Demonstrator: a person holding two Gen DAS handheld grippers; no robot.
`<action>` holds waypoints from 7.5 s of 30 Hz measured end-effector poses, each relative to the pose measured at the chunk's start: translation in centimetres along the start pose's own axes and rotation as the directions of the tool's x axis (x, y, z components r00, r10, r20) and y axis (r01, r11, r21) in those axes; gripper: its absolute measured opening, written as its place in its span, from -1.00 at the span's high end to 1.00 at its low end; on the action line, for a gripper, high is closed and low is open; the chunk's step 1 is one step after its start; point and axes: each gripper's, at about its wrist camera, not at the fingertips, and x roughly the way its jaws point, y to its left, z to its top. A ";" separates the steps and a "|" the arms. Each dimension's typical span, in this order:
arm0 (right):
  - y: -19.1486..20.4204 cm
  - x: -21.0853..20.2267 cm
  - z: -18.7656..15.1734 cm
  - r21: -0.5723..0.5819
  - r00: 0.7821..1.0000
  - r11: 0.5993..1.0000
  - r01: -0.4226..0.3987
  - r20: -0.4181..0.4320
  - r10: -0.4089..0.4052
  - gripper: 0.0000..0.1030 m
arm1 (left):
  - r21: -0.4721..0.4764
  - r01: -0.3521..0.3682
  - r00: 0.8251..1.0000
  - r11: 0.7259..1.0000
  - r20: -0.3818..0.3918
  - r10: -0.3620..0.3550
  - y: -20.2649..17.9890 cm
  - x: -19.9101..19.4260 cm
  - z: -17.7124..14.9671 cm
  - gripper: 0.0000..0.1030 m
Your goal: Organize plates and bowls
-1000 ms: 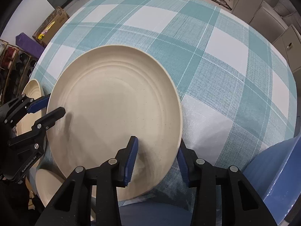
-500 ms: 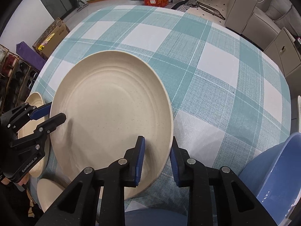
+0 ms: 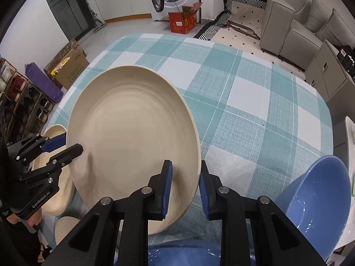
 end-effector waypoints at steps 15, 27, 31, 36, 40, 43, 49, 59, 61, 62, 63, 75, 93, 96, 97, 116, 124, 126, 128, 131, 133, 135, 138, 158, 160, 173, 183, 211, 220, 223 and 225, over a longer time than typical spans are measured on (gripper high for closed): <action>2.9 -6.6 -1.9 -0.014 0.991 1.000 0.009 0.134 -0.007 0.55 | 0.006 -0.023 0.992 1.000 0.123 0.022 0.3 -6.1 -1.1 0.47; 6.4 -11.2 -4.7 -0.050 0.980 0.999 0.017 0.200 -0.007 0.55 | 0.006 -0.036 0.979 0.999 0.200 0.034 0.7 -10.5 -3.3 0.47; 7.5 -12.9 -5.8 -0.061 0.974 0.998 0.015 0.225 -0.001 0.55 | 0.013 -0.041 0.974 0.999 0.223 0.037 0.7 -11.9 -4.2 0.47; 8.8 -14.5 -7.5 -0.083 0.968 0.996 0.013 0.249 0.009 0.55 | 0.019 -0.050 0.967 0.999 0.250 0.044 0.7 -13.6 -5.4 0.47; 9.6 -15.3 -9.0 -0.094 0.965 0.996 0.009 0.261 0.016 0.55 | 0.026 -0.053 0.965 0.998 0.258 0.045 0.6 -14.5 -6.6 0.47; 10.2 -15.7 -10.4 -0.102 0.965 0.995 0.012 0.260 0.016 0.55 | 0.031 -0.051 0.965 0.998 0.259 0.041 0.4 -14.9 -7.7 0.47; 11.1 -15.4 -13.1 -0.125 0.970 0.992 0.022 0.244 0.009 0.55 | 0.033 -0.047 0.967 0.998 0.251 0.037 0.2 -15.3 -9.2 0.47; 11.4 -14.3 -16.6 -0.132 0.977 0.991 0.016 0.214 0.013 0.55 | 0.053 -0.050 0.973 0.997 0.227 0.037 -0.6 -15.1 -11.1 0.47; 11.7 -13.9 -17.4 -0.140 0.979 0.990 0.017 0.204 0.012 0.55 | 0.055 -0.050 0.974 0.997 0.222 0.037 -0.6 -15.0 -11.5 0.47; 11.7 -13.6 -17.6 -0.144 0.980 0.989 0.019 0.200 0.010 0.55 | 0.056 -0.050 0.975 0.997 0.219 0.037 -0.7 -15.0 -11.6 0.47; 11.9 -13.4 -17.9 -0.147 0.981 0.989 0.020 0.196 0.009 0.55 | 0.055 -0.050 0.976 0.997 0.217 0.037 -0.7 -15.0 -11.9 0.47; 12.8 -11.3 -21.2 -0.139 0.988 0.990 -0.019 0.147 0.040 0.55 | 0.056 -0.044 0.985 0.997 0.167 0.035 -0.8 -13.9 -14.2 0.47; 12.5 -8.5 -23.5 -0.123 0.998 0.992 -0.017 0.065 0.025 0.55 | 0.091 -0.022 0.995 0.996 0.100 0.013 -1.5 -12.2 -15.8 0.47; 12.3 -8.0 -23.8 -0.122 0.999 0.992 -0.015 0.049 0.021 0.55 | 0.102 -0.022 0.995 0.995 0.094 0.012 -1.7 -12.0 -15.9 0.47; 12.3 -7.8 -23.9 -0.123 0.999 0.992 -0.012 0.045 0.018 0.55 | 0.105 -0.022 0.996 0.994 0.093 0.012 -1.8 -12.0 -15.9 0.47; 11.5 -7.3 -24.8 -0.125 1.000 0.992 0.019 -0.003 -0.020 0.54 | 0.145 -0.012 0.998 0.989 0.059 0.004 -2.9 -11.1 -16.1 0.45; 11.4 -7.2 -25.1 -0.126 0.999 0.992 0.030 -0.018 -0.032 0.54 | 0.169 -0.019 0.999 0.985 0.051 0.011 -3.4 -10.9 -16.5 0.44; 11.5 -7.0 -24.9 -0.133 0.999 0.990 0.039 -0.021 -0.042 0.53 | 0.174 -0.023 0.999 0.985 0.047 0.015 -3.5 -10.8 -16.6 0.44; 11.5 -7.0 -24.8 -0.138 0.998 0.989 0.049 -0.022 -0.053 0.52 | 0.179 -0.024 0.999 0.984 0.043 0.017 -3.6 -10.7 -16.6 0.44; 11.5 -6.8 -24.7 -0.145 0.998 0.988 0.060 -0.028 -0.065 0.52 | 0.185 -0.025 0.999 0.982 0.035 0.019 -3.7 -10.5 -16.7 0.44; 11.6 -6.6 -24.7 -0.154 0.996 0.986 0.069 -0.036 -0.076 0.52 | 0.188 -0.027 0.999 0.982 0.029 0.022 -3.8 -10.4 -16.7 0.44; 11.7 -6.3 -24.7 -0.164 0.995 0.983 0.078 -0.046 -0.087 0.51 | 0.191 -0.029 0.999 0.981 0.025 0.025 -3.8 -10.2 -16.7 0.44; 11.8 -5.7 -24.6 -0.176 0.993 0.980 0.088 -0.059 -0.100 0.49 | 0.194 -0.027 1.000 0.981 0.019 0.024 -3.9 -10.1 -16.8 0.44; 13.4 -3.5 -24.7 -0.279 0.980 0.948 0.153 -0.083 -0.182 0.15 | 0.223 -0.023 1.000 0.974 -0.015 0.027 -4.0 -9.2 -17.6 0.17; 13.5 -3.5 -24.9 -0.287 0.979 0.945 0.158 -0.079 -0.188 0.14 | 0.230 -0.024 1.000 0.973 -0.015 0.028 -4.2 -9.2 -17.8 0.15; 13.5 -3.8 -25.7 -0.299 0.977 0.939 0.169 -0.076 -0.200 -0.11 | 0.249 -0.013 0.999 0.968 -0.025 0.020 -4.4 -9.1 -18.5 -0.06; 12.6 -4.1 -26.2 -0.280 0.978 0.945 0.167 -0.074 -0.195 -0.31 | 0.246 -0.007 1.000 0.969 -0.027 0.014 -4.2 -9.1 -18.5 -0.13; 14.1 -8.2 -26.0 -0.277 0.996 0.958 0.079 0.059 -0.065 -0.84 | 0.104 0.002 0.988 0.995 0.150 -0.018 -0.6 -13.9 -16.4 -0.97; 13.7 -9.2 -24.0 -0.226 0.993 0.973 0.041 0.115 -0.015 -0.94 | 0.068 -0.045 0.977 0.997 0.209 0.030 1.2 -15.5 -15.5 -1.00; 13.4 -9.6 -23.3 -0.197 0.991 0.980 0.032 0.137 -0.004 -0.96 | 0.050 -0.058 0.973 0.997 0.229 0.045 2.0 -16.1 -15.1 -1.00; 13.2 -10.0 -22.8 -0.177 0.988 0.984 0.020 0.155 0.007 -0.96 | 0.039 -0.066 0.969 0.997 0.240 0.055 2.4 -16.4 -14.8 -1.00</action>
